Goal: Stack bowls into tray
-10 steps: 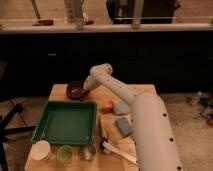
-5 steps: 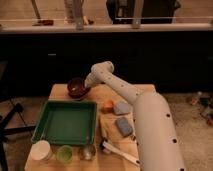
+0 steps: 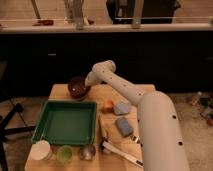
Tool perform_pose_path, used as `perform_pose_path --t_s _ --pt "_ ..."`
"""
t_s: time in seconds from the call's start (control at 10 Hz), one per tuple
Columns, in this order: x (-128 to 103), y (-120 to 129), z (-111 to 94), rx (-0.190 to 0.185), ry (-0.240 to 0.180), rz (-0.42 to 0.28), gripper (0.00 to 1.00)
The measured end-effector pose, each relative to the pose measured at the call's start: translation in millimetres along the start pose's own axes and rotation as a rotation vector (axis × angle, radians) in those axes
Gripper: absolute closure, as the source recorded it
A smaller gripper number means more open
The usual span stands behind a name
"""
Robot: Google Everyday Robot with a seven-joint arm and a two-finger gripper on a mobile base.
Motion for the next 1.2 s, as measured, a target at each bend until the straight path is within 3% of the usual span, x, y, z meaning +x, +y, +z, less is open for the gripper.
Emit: perform_pose_path --t_s 0.6,1.2 --pt "-0.9 -7.7 -18.7 0.022 0.042 -0.010 1.00" --pt "17.1 -22.3 -48.3 0.046 0.095 -0.037 1.00"
